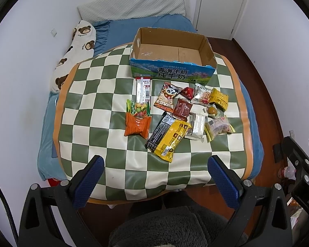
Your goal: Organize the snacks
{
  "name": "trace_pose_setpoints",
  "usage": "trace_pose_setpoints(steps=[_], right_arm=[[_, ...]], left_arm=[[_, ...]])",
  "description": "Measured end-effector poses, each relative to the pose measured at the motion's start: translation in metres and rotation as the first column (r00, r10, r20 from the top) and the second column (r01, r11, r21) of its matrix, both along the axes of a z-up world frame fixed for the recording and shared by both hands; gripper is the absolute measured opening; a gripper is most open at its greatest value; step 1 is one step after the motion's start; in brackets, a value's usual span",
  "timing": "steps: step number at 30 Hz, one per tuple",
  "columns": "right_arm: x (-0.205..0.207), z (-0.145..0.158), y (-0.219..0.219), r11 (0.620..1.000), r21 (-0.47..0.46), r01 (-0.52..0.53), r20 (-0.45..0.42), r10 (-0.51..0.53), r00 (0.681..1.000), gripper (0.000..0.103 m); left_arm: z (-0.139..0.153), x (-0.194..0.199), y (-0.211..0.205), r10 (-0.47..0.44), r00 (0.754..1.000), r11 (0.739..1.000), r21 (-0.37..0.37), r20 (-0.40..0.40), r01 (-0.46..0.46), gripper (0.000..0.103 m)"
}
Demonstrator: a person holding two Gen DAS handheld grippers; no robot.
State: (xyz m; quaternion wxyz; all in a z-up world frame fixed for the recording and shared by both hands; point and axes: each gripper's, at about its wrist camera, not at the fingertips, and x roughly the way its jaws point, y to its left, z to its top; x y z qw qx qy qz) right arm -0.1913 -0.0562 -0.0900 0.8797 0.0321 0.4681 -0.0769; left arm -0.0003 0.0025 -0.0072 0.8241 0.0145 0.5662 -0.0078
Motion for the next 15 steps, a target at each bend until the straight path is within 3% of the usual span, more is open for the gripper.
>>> trace_pose_setpoints(steps=[15], right_arm=[[-0.0034, -0.0020, 0.0043, 1.000, 0.000, -0.006, -0.003, 0.006, 1.000, 0.103]], left_arm=[[-0.0010, -0.0017, -0.0003, 0.001, 1.000, 1.000, 0.000, 0.003, -0.001, 0.103]])
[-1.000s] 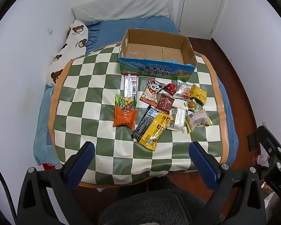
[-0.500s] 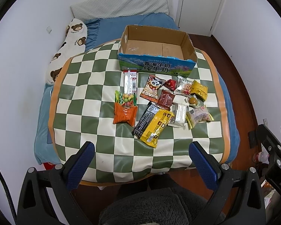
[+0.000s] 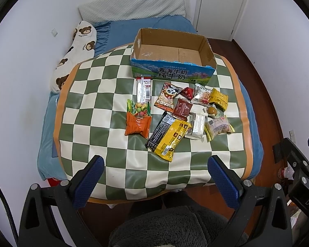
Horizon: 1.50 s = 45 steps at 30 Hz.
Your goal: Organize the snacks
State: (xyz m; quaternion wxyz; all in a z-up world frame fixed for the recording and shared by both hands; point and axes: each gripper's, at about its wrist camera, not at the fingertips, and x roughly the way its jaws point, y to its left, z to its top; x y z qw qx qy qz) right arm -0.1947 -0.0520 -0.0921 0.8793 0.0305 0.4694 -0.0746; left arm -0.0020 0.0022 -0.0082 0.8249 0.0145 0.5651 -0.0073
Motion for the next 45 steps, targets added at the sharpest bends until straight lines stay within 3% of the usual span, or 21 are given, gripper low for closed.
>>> trace_pose_setpoints(steps=[45], right_arm=[[-0.0026, 0.0024, 0.0015, 1.000, 0.008, -0.002, 0.001, 0.002, 1.000, 0.103]], left_arm=[[0.0091, 0.0000, -0.0033, -0.001, 1.000, 1.000, 0.004, 0.014, 0.001, 0.103]])
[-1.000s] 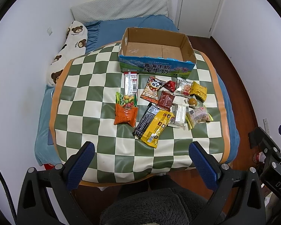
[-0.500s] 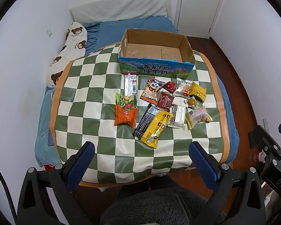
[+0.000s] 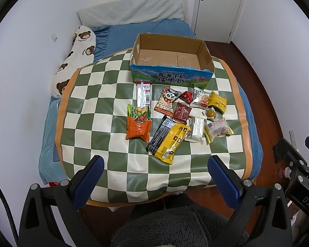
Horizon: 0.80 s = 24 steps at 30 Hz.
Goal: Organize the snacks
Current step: 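Grasp the yellow-black noodle bag with left tool while right tool grasps white-yellow snack bag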
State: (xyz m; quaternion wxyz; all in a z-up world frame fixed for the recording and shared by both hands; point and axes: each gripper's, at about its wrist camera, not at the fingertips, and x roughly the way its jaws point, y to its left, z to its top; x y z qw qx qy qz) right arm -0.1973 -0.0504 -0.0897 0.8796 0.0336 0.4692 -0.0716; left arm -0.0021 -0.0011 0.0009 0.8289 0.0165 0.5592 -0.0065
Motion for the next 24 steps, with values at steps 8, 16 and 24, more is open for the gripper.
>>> trace_pose_setpoints(steps=[8, 16, 24], right_arm=[[0.005, -0.003, -0.001, 1.000, 0.012, 0.013, -0.009, -0.013, 1.000, 0.103], [0.052, -0.076, -0.039, 0.989, 0.107, 0.100, -0.122, -0.087, 0.989, 0.103], [0.102, -0.202, -0.084, 0.930, 0.277, 0.243, -0.319, -0.150, 0.936, 0.102]], left_arm=[[-0.001, 0.010, -0.004, -0.004, 0.999, 0.999, 0.042, 0.034, 0.002, 0.103], [-0.085, 0.074, -0.016, -0.096, 0.995, 0.978, 0.187, -0.017, 0.097, 0.103], [-0.212, 0.125, -0.044, -0.238, 0.935, 0.930, 0.214, -0.263, 0.297, 0.100]])
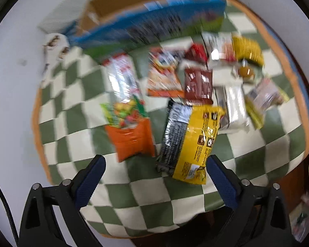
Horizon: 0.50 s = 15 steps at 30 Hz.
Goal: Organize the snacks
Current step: 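Grasp the yellow-black noodle bag with left tool while right tool grasps white-yellow snack bag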
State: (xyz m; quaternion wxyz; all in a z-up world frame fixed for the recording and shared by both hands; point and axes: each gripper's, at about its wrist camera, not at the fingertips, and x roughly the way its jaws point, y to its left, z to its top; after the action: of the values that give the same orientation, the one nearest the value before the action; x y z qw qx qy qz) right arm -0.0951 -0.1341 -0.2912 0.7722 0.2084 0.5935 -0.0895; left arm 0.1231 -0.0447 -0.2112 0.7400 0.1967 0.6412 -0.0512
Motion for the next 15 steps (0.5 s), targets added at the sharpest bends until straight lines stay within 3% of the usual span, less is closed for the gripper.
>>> trace_pose_setpoints(steps=[7, 15], right_arm=[[0.044, -0.083, -0.012, 0.995, 0.085, 0.055, -0.132, -0.043, 0.990, 0.100], [0.078, -0.132, -0.032, 0.944, 0.194, 0.269, -0.238, -0.221, 0.946, 0.093]], left_arm=[[-0.093, 0.028, -0.026, -0.071, 0.986, 0.997, 0.023, -0.153, 0.075, 0.100], [-0.150, 0.022, -0.043, -0.124, 0.960, 0.992, 0.000, -0.252, 0.128, 0.100]])
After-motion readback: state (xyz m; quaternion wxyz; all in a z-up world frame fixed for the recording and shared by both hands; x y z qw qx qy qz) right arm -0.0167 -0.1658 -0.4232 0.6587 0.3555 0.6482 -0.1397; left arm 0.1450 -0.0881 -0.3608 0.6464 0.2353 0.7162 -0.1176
